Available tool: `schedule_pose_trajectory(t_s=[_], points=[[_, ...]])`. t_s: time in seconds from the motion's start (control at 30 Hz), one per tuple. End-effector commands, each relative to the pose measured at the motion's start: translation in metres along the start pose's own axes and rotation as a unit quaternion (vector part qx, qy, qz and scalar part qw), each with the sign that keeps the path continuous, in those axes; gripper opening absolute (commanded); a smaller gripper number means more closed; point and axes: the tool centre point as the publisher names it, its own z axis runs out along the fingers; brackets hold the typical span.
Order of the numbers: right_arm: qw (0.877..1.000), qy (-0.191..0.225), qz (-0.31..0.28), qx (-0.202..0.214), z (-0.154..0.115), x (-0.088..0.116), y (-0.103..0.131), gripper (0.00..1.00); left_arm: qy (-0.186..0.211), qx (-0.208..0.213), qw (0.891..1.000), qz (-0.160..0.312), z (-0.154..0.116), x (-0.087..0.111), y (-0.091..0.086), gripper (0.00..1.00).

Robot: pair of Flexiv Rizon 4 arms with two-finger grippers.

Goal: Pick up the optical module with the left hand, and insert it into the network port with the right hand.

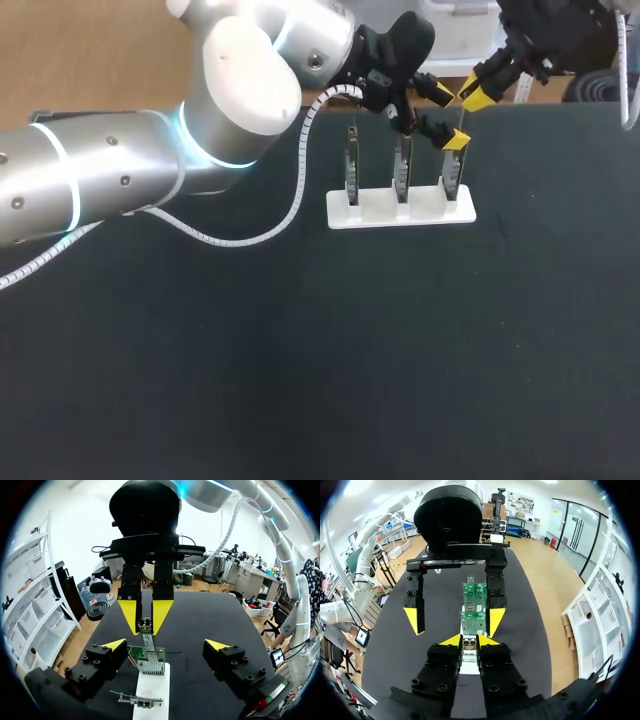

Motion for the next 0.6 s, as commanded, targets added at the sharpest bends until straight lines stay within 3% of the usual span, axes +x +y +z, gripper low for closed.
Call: schedule_pose_trajectory(t_s=[0.03, 0.6], points=[[1.0, -0.003, -0.004, -0.004, -0.0001, -0.0014, -0.0038, 0.0, 0.0, 0.0, 1.0, 0.001, 0.0009, -0.0001, 0.0012, 1.0], [1.0, 0.0, -0.008, -0.016, 0.0021, -0.0009, -0.0032, 0.0, 0.0, 0.0, 1.0, 0.001, 0.0009, -0.0001, 0.0012, 1.0]])
